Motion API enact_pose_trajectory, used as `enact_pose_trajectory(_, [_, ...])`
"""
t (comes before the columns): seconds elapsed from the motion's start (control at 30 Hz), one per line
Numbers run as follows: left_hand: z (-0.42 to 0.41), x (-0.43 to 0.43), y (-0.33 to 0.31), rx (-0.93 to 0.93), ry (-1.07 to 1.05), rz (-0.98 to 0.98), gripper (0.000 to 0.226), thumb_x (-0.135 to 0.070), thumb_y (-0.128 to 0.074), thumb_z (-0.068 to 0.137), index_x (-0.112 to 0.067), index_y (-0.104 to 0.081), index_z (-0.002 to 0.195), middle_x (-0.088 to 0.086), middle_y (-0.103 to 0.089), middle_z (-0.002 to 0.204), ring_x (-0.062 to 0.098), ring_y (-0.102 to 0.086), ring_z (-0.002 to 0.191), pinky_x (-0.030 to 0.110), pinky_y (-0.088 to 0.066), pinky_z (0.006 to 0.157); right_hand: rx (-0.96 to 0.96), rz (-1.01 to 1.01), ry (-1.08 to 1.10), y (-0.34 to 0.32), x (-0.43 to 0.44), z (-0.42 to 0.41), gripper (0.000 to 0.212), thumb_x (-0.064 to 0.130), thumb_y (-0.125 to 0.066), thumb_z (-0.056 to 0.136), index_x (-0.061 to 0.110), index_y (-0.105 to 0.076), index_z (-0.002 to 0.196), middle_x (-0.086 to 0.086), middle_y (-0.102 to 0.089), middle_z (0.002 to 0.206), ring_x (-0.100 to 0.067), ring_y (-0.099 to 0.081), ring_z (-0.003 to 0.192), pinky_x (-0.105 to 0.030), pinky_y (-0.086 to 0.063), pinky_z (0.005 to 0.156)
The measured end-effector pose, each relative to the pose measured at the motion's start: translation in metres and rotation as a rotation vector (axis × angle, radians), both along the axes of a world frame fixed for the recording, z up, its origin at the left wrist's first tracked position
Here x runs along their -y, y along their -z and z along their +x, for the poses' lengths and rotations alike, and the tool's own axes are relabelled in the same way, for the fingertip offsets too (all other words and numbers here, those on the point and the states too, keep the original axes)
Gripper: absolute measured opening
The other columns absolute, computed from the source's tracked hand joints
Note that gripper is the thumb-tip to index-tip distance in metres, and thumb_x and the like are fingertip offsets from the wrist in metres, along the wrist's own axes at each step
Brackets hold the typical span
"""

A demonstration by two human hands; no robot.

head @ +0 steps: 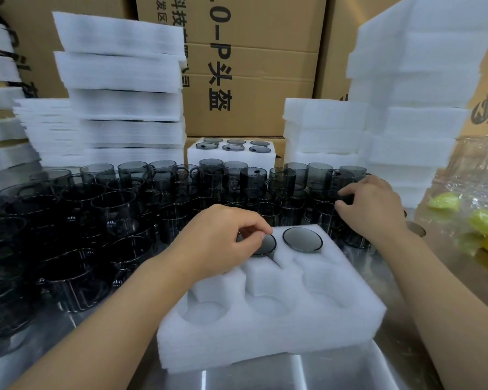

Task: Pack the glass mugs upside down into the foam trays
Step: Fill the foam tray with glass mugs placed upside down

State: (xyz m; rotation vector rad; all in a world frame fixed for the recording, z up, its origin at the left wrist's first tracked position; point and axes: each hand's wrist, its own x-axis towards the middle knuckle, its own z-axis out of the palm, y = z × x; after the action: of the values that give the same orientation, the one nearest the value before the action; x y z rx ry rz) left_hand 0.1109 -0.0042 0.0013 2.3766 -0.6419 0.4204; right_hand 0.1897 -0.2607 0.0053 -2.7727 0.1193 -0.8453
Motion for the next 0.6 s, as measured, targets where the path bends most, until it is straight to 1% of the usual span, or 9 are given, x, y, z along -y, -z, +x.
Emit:
enact_pose_trajectory(0.13, [0.0, -0.001, 0.001, 0.0, 0.006, 0.005, 0.019, -0.022, -0.061, 0.087, -0.037, -0.073, 0.09, -0.019, -0.07, 0.079, -0.002, -0.06, 0.065, 0.018, -0.049, 0.062, 0.109, 0.035, 0.107, -0.001, 0.005, 0.0, 0.049, 0.022, -0.062, 0.081, 0.011, -0.055, 0.129, -0.017, -0.045, 0.128, -0.038, -0.04, 0.117, -0.045, -0.035, 0.094])
enact_pose_trajectory(0.2, [0.0, 0.0, 0.001, 0.004, 0.007, 0.011, 0.019, -0.022, -0.062, 0.087, -0.037, -0.073, 0.09, -0.019, -0.07, 0.078, -0.003, -0.059, 0.063, 0.016, -0.047, 0.061, 0.094, 0.063, 0.166, -0.002, 0.01, 0.0, 0.053, 0.022, -0.062, 0.08, 0.009, -0.051, 0.131, -0.017, -0.042, 0.133, -0.038, -0.038, 0.119, -0.045, -0.033, 0.095])
enact_pose_trajectory(0.27, [0.001, 0.0, 0.001, 0.007, 0.004, 0.017, 0.019, -0.021, -0.062, 0.087, -0.036, -0.073, 0.091, -0.018, -0.07, 0.078, -0.001, -0.059, 0.065, 0.018, -0.047, 0.062, 0.055, 0.074, 0.194, 0.0, 0.014, 0.002, 0.048, 0.023, -0.061, 0.081, 0.01, -0.055, 0.128, -0.016, -0.041, 0.132, -0.038, -0.038, 0.119, -0.044, -0.032, 0.095])
enact_pose_trajectory(0.33, [0.001, 0.0, 0.001, 0.011, 0.001, 0.012, 0.019, -0.021, -0.062, 0.087, -0.037, -0.073, 0.089, -0.019, -0.069, 0.076, -0.003, -0.056, 0.06, 0.015, -0.044, 0.059, 0.045, 0.085, 0.19, 0.002, 0.016, 0.004, 0.041, 0.021, -0.059, 0.083, 0.01, -0.058, 0.123, -0.017, -0.042, 0.131, -0.038, -0.039, 0.118, -0.043, -0.033, 0.095])
enact_pose_trajectory(0.43, [0.001, 0.0, 0.001, 0.007, 0.001, 0.013, 0.019, -0.021, -0.062, 0.087, -0.038, -0.072, 0.088, -0.019, -0.069, 0.076, 0.0, -0.057, 0.063, 0.018, -0.046, 0.061, 0.083, 0.122, 0.129, 0.003, 0.019, 0.006, 0.031, 0.015, -0.058, 0.088, 0.005, -0.061, 0.116, -0.02, -0.042, 0.129, -0.041, -0.042, 0.115, -0.044, -0.036, 0.095])
enact_pose_trajectory(0.5, [0.001, 0.0, 0.001, 0.002, 0.003, 0.009, 0.02, -0.021, -0.062, 0.087, -0.038, -0.072, 0.089, -0.019, -0.069, 0.076, 0.002, -0.058, 0.065, 0.02, -0.047, 0.061, 0.096, 0.153, 0.102, 0.001, 0.021, 0.005, 0.025, 0.014, -0.058, 0.089, 0.004, -0.063, 0.111, -0.02, -0.043, 0.128, -0.041, -0.044, 0.113, -0.044, -0.039, 0.094])
enact_pose_trajectory(0.6, [0.002, 0.0, 0.001, 0.004, 0.007, 0.012, 0.02, -0.021, -0.061, 0.087, -0.038, -0.072, 0.087, -0.022, -0.066, 0.072, -0.004, -0.054, 0.058, 0.016, -0.041, 0.056, 0.157, 0.13, 0.103, -0.007, 0.02, 0.0, 0.021, 0.017, -0.059, 0.088, 0.009, -0.065, 0.106, -0.017, -0.046, 0.126, -0.04, -0.046, 0.112, -0.043, -0.039, 0.09])
